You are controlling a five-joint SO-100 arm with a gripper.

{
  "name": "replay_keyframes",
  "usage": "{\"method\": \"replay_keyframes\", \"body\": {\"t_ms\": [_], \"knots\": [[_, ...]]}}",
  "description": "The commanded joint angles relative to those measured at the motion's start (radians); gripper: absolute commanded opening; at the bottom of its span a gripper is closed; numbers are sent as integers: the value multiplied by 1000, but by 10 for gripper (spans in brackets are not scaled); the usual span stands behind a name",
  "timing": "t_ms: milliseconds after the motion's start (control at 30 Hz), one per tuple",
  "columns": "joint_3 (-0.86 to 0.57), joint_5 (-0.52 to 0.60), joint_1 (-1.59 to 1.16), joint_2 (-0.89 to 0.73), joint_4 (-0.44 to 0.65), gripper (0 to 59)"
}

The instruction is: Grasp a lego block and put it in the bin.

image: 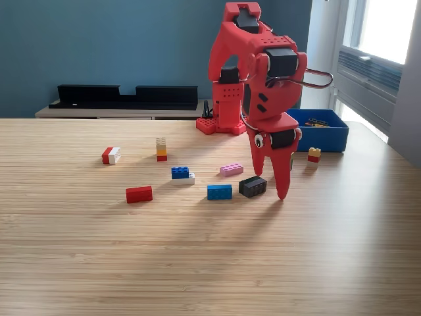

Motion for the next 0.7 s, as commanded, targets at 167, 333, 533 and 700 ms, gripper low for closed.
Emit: {"method": "replay_keyframes", "body": {"t_ms": [167,333,533,700], "knots": [[-195,5,48,81,87,443],[-233,20,129,81,83,391],[-224,17,209,80,81,351],[-198,9,265,69,23,319]]}}
